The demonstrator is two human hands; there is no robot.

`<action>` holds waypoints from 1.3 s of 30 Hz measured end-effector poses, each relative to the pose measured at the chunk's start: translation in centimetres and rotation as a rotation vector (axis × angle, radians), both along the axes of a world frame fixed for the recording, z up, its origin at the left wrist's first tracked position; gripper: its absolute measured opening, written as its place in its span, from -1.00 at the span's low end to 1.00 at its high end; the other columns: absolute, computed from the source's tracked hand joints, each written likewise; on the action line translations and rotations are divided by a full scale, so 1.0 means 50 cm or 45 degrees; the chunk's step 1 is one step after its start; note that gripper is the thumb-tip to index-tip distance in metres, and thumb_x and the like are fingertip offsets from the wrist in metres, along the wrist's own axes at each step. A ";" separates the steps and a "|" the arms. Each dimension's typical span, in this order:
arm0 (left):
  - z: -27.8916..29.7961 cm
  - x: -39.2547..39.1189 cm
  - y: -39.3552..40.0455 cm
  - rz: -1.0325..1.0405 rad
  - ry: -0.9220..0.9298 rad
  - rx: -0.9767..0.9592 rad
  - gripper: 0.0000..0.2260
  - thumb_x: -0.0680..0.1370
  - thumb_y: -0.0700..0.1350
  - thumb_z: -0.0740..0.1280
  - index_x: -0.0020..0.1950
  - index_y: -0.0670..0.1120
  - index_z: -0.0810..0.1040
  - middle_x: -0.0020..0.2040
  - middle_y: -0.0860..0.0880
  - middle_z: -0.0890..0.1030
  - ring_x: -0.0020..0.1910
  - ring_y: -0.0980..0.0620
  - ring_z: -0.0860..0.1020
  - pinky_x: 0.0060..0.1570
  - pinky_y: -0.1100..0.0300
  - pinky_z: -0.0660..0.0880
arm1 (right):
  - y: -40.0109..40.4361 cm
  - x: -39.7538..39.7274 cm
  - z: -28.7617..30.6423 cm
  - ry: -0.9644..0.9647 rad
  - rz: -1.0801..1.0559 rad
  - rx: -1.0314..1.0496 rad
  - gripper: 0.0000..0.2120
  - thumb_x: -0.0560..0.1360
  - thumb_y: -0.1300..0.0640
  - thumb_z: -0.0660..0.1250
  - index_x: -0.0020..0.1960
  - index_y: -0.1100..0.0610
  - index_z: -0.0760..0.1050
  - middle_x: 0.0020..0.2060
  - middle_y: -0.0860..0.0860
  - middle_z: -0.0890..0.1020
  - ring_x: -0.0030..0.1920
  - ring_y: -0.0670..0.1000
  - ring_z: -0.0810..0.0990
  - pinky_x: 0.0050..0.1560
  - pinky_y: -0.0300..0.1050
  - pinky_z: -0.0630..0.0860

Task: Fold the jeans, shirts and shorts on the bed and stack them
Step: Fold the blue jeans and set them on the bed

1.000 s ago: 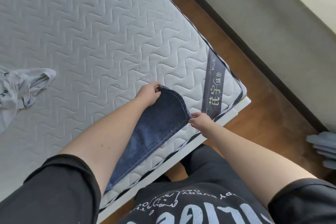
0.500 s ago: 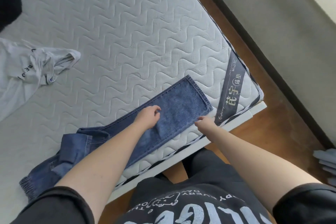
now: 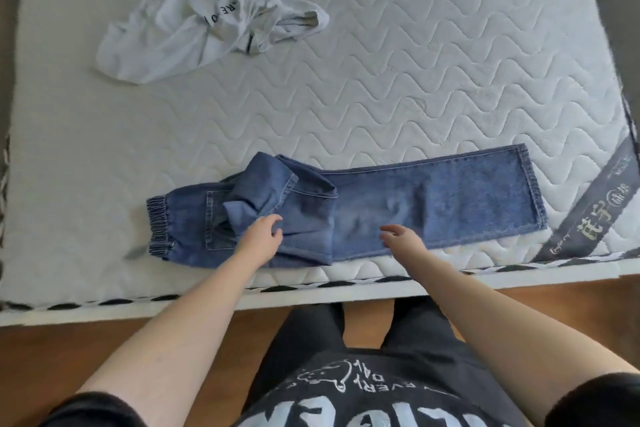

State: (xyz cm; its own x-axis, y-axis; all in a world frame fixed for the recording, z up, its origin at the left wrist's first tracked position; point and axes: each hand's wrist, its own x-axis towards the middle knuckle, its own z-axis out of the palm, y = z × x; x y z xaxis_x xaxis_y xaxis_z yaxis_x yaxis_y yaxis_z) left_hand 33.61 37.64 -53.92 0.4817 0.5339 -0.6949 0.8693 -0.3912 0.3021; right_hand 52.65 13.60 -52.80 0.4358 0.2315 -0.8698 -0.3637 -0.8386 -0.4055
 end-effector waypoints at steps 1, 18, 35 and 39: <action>-0.002 -0.039 0.026 0.045 0.001 0.023 -0.64 0.62 -0.09 0.23 0.44 0.00 0.41 0.40 -0.10 0.45 0.31 -0.14 0.47 0.25 0.03 0.42 | 0.035 -0.024 -0.006 -0.007 0.051 0.005 -0.69 0.58 0.18 0.20 0.29 0.12 0.53 0.05 0.22 0.66 0.03 0.22 0.63 -0.16 -0.10 0.42; -0.082 -0.104 0.167 0.644 -0.050 0.046 -0.69 0.57 -0.07 0.36 0.28 -0.15 0.55 0.21 -0.15 0.61 0.19 -0.17 0.54 0.09 0.12 0.44 | 0.347 -0.173 -0.029 0.112 0.491 0.076 -0.62 0.62 0.05 0.18 0.43 -0.05 0.37 0.22 0.01 0.58 0.16 0.13 0.60 0.15 -0.04 0.56; 0.176 -0.104 0.002 0.454 -0.716 -0.450 -0.78 0.49 -0.11 0.48 -0.01 0.18 0.54 -0.10 0.25 0.64 -0.10 0.29 0.57 -0.10 0.46 0.44 | 0.347 -0.112 0.106 0.268 -0.257 0.572 -0.68 0.53 0.24 0.36 0.28 0.20 0.48 0.06 0.11 0.69 0.08 0.11 0.67 0.04 0.02 0.62; 0.196 -0.065 -0.021 0.468 -0.787 -0.728 -0.87 0.53 -0.07 0.45 0.03 0.12 0.62 -0.02 0.18 0.67 -0.01 0.23 0.61 0.02 0.35 0.50 | 0.291 -0.045 0.187 -0.254 0.273 0.598 -0.73 0.49 0.17 0.36 0.05 -0.19 0.48 -0.10 -0.24 0.67 -0.03 -0.25 0.61 -0.01 -0.18 0.53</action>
